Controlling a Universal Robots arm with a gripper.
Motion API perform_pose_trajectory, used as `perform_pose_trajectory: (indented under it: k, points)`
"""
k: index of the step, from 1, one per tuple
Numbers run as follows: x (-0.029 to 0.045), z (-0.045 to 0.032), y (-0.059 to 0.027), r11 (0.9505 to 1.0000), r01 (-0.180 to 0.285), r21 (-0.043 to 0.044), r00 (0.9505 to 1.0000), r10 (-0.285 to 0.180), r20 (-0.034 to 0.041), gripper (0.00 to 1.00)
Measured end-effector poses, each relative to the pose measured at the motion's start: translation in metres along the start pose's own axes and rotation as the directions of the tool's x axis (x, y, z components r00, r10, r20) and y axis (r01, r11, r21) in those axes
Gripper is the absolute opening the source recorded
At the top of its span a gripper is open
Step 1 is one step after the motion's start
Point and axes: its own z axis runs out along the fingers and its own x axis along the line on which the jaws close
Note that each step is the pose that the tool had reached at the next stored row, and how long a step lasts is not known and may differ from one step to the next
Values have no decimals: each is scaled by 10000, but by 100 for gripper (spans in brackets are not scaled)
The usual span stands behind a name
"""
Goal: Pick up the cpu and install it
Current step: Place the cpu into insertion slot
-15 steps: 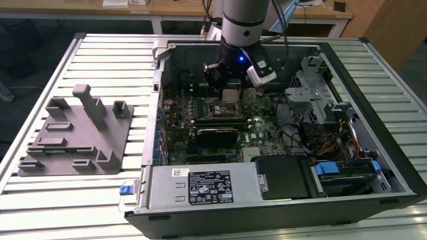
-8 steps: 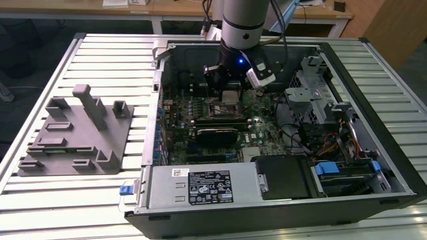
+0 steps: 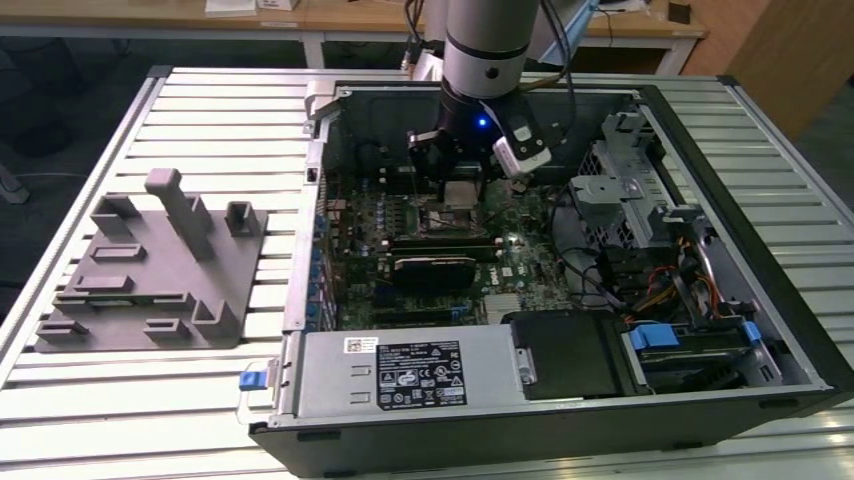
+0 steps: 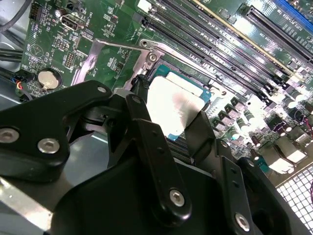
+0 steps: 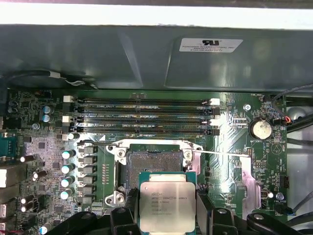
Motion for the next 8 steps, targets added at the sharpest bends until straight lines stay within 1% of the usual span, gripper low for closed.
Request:
perform_pose_trajectory:
  k: [6,8]
  points:
    - [-1,0,0,10000,0,1,10000,0,0,55]
    - [-1,1,0,9999,-143,0,9999,143,9,55]
